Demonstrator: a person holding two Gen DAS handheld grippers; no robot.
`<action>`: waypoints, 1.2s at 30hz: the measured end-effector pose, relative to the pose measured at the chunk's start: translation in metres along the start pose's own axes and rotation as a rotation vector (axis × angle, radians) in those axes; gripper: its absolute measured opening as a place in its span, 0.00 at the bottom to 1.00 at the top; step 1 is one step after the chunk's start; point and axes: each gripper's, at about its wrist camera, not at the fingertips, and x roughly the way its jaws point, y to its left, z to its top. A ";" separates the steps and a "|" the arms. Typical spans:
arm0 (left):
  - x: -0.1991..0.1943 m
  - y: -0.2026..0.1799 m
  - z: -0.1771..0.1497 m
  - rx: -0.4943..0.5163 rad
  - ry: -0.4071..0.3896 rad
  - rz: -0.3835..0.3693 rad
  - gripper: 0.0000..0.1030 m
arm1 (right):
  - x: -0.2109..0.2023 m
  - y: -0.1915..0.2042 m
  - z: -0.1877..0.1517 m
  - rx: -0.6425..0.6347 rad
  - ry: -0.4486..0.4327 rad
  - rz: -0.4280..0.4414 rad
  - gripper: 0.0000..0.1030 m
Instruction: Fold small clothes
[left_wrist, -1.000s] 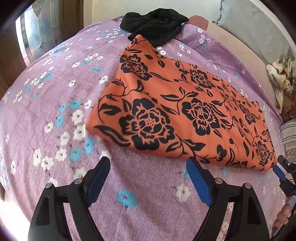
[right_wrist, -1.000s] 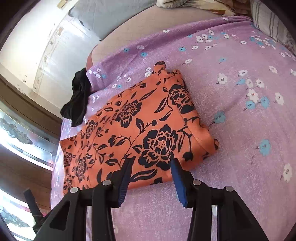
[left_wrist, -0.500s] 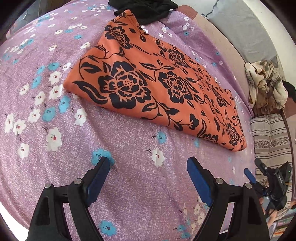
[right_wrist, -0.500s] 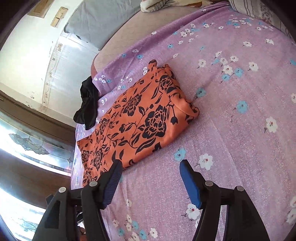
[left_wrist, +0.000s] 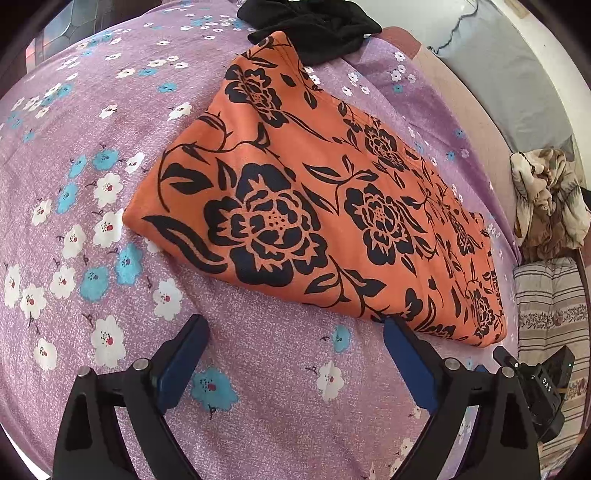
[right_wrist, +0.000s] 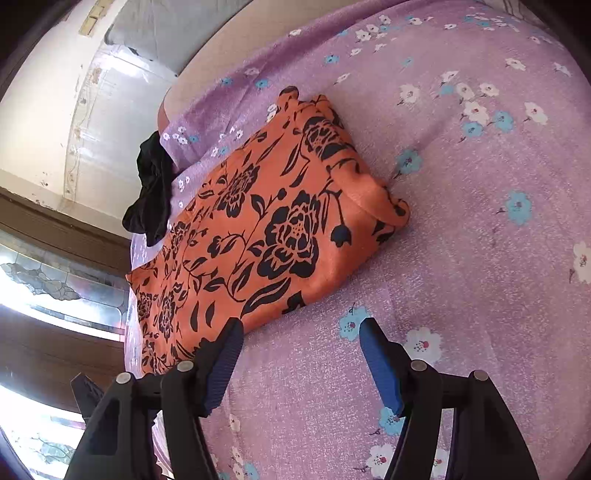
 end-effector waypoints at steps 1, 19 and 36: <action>0.001 -0.001 0.001 0.004 -0.002 0.001 0.95 | 0.003 0.001 0.000 -0.002 0.008 0.006 0.67; -0.023 0.031 -0.019 -0.116 -0.053 -0.163 1.00 | -0.004 -0.005 0.004 0.027 -0.001 0.074 0.67; -0.003 0.050 0.021 -0.372 -0.193 -0.278 0.24 | 0.011 -0.018 0.009 0.136 0.014 0.154 0.68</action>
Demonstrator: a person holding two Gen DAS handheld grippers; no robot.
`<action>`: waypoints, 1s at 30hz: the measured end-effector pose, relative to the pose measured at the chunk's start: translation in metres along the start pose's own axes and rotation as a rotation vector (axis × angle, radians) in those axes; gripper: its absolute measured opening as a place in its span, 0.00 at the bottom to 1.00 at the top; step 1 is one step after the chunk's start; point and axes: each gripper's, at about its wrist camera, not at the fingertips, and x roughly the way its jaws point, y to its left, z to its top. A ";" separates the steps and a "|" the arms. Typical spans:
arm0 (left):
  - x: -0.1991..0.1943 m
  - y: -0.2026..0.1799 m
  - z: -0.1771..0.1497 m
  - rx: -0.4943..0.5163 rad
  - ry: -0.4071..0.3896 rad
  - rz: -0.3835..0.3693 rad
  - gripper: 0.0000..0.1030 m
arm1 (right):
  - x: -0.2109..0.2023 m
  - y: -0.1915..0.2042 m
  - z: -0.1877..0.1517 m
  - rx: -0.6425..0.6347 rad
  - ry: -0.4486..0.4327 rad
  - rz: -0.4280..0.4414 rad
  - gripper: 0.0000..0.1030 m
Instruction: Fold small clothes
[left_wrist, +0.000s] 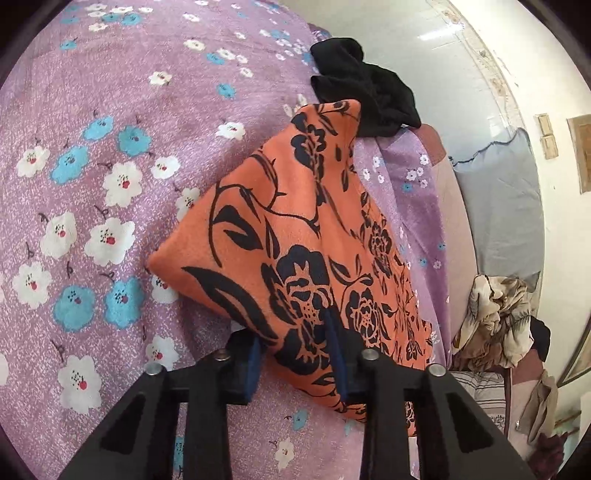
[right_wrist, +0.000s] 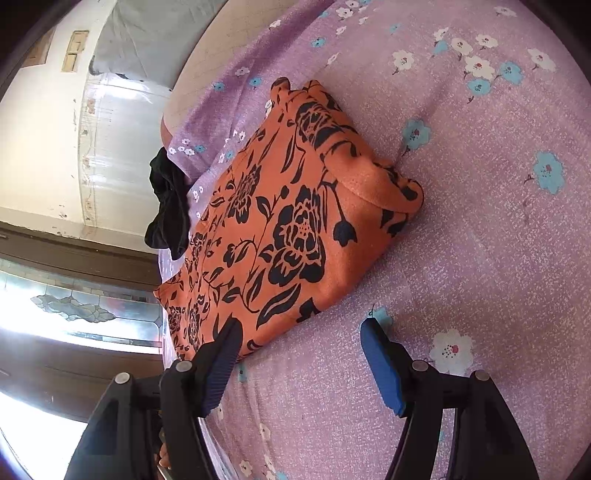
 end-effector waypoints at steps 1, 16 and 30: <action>-0.004 -0.005 -0.001 0.032 -0.014 -0.015 0.23 | 0.001 -0.001 0.001 0.004 -0.001 0.002 0.68; 0.023 -0.007 0.005 0.004 -0.044 0.068 0.52 | -0.001 -0.021 0.014 0.111 -0.075 0.055 0.68; 0.034 -0.004 0.011 -0.063 -0.032 0.069 0.33 | 0.038 0.009 0.053 -0.016 -0.218 -0.056 0.58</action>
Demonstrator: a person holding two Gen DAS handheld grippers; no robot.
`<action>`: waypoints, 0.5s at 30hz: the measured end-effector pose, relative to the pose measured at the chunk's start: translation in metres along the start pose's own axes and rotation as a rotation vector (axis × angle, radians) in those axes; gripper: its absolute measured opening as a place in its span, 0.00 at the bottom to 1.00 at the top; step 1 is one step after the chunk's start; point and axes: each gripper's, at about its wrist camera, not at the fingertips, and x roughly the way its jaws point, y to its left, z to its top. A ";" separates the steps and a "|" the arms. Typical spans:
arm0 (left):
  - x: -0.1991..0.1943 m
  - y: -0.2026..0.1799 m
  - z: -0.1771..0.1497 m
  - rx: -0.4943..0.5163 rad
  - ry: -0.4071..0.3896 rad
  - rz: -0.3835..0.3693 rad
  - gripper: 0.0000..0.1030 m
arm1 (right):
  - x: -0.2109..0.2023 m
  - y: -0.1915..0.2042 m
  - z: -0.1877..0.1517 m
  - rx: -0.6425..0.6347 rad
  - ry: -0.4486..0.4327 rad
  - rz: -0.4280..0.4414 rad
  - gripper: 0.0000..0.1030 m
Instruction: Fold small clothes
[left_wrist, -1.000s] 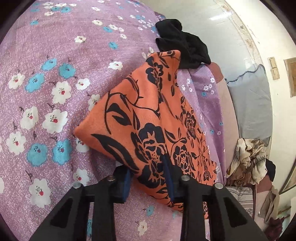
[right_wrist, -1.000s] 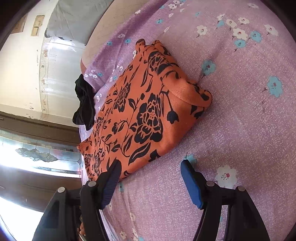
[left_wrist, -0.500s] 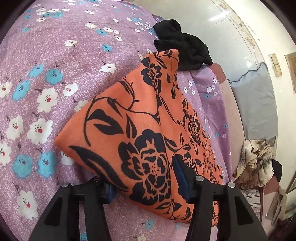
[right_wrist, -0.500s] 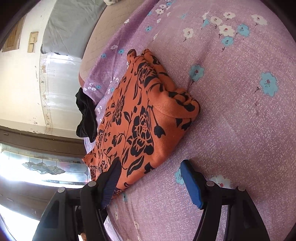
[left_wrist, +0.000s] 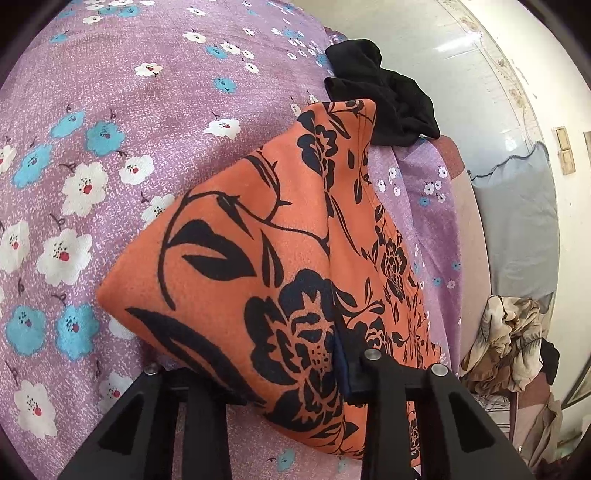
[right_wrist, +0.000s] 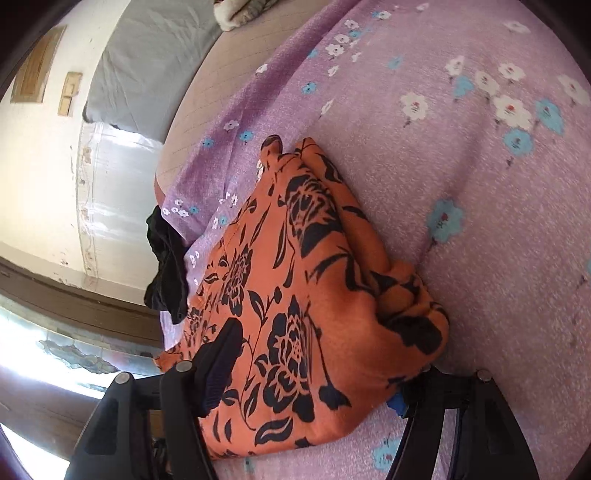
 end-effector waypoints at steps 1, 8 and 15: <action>0.000 -0.002 -0.001 0.015 -0.004 0.006 0.33 | 0.004 0.002 0.000 -0.037 -0.006 -0.041 0.36; -0.011 -0.018 -0.003 0.135 -0.047 0.013 0.19 | -0.008 0.029 -0.007 -0.197 -0.109 -0.104 0.16; -0.044 -0.037 -0.012 0.214 -0.047 -0.060 0.18 | -0.054 0.066 -0.035 -0.368 -0.246 -0.141 0.15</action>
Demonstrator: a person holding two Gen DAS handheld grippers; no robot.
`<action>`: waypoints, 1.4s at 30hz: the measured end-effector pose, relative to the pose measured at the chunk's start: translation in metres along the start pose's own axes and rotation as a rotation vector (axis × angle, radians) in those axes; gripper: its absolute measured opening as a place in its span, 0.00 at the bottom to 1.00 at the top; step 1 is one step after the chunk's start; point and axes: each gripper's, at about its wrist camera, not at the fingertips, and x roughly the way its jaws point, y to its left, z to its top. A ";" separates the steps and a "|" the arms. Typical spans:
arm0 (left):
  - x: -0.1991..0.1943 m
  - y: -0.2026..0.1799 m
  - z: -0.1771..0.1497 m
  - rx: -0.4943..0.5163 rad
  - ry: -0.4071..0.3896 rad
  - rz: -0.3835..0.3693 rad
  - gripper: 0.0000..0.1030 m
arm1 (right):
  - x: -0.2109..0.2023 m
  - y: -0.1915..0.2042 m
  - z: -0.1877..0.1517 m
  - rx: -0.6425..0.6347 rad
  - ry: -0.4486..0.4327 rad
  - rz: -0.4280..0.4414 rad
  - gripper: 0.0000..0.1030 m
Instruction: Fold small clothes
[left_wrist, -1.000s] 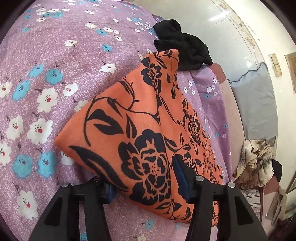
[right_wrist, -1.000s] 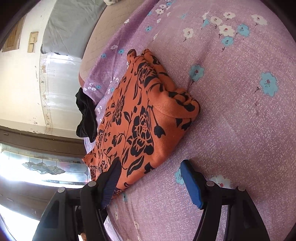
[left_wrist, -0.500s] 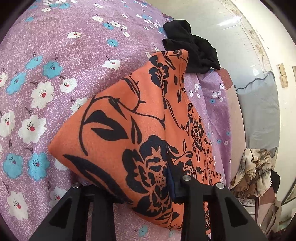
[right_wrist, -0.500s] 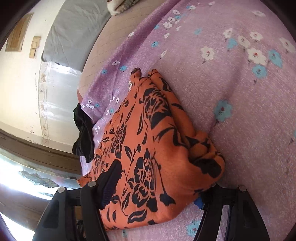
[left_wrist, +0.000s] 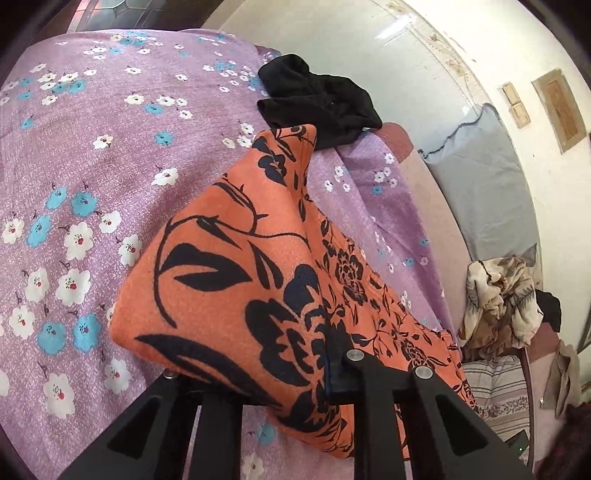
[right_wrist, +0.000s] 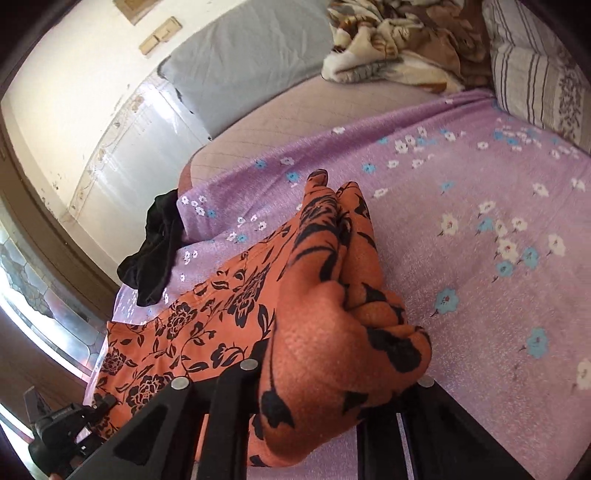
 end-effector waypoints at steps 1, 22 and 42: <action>-0.005 -0.001 -0.003 0.008 0.008 -0.004 0.18 | -0.010 0.001 -0.001 -0.009 -0.012 -0.006 0.15; -0.010 0.065 -0.036 -0.272 0.164 0.014 0.30 | -0.074 -0.036 -0.043 0.232 0.337 -0.092 0.58; -0.022 -0.004 -0.028 0.130 -0.002 0.052 0.14 | 0.065 0.155 -0.039 -0.240 0.698 0.042 0.53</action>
